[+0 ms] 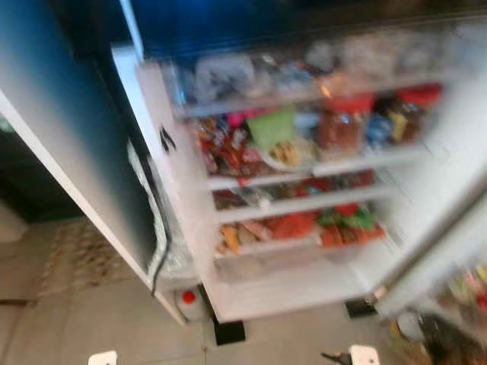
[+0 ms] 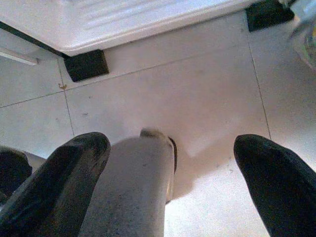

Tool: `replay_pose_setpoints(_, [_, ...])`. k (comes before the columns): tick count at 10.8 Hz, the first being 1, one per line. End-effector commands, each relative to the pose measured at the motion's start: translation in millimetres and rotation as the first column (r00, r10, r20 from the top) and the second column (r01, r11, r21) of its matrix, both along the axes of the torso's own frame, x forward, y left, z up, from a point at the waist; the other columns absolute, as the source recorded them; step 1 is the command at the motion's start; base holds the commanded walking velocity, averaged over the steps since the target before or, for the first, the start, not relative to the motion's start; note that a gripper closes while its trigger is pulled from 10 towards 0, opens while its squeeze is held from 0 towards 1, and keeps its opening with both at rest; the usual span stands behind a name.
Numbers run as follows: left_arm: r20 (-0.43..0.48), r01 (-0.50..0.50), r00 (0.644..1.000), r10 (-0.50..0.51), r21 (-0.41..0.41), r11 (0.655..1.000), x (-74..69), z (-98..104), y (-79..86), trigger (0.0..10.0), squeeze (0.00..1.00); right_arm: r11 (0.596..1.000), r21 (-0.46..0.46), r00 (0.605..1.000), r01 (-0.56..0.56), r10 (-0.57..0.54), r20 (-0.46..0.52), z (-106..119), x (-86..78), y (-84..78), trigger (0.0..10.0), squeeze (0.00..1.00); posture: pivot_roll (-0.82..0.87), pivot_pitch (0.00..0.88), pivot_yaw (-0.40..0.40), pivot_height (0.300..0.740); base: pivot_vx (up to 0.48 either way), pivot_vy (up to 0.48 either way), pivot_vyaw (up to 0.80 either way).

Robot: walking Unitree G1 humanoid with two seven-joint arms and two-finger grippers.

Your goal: Restocking fridge

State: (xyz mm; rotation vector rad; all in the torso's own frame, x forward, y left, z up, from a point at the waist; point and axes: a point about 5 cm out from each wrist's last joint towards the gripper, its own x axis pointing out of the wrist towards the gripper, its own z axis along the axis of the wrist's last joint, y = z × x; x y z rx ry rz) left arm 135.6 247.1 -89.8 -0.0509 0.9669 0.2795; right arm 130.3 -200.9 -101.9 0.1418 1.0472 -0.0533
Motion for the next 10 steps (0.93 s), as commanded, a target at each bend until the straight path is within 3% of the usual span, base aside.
replay_pose_setpoints(1, [-0.033,-0.003,0.999,0.004,0.005,1.0,-8.3,-2.2,3.6,10.0,0.0,1.0,0.011,1.0,-0.007,0.008,-0.018,-1.9,-3.5,4.3,10.0,0.0,-0.11,0.0,0.05,0.74,0.0,0.0,0.0])
replay_pose_setpoints(6, [-0.035,-0.024,0.999,0.024,0.001,1.0,-6.9,-1.4,6.0,10.0,0.0,1.0,0.005,1.0,0.017,-0.017,0.006,-0.5,0.0,3.6,10.0,0.0,-0.1,0.0,0.044,0.74,0.0,0.0,0.0])
replay_pose_setpoints(10, [-0.041,-0.008,0.999,0.008,-0.004,1.0,-4.2,-2.0,1.3,10.0,0.0,1.0,0.0,1.0,0.015,-0.015,0.006,-0.4,-1.0,0.8,10.0,0.0,-0.11,0.0,0.037,0.74,0.0,0.4,0.0])
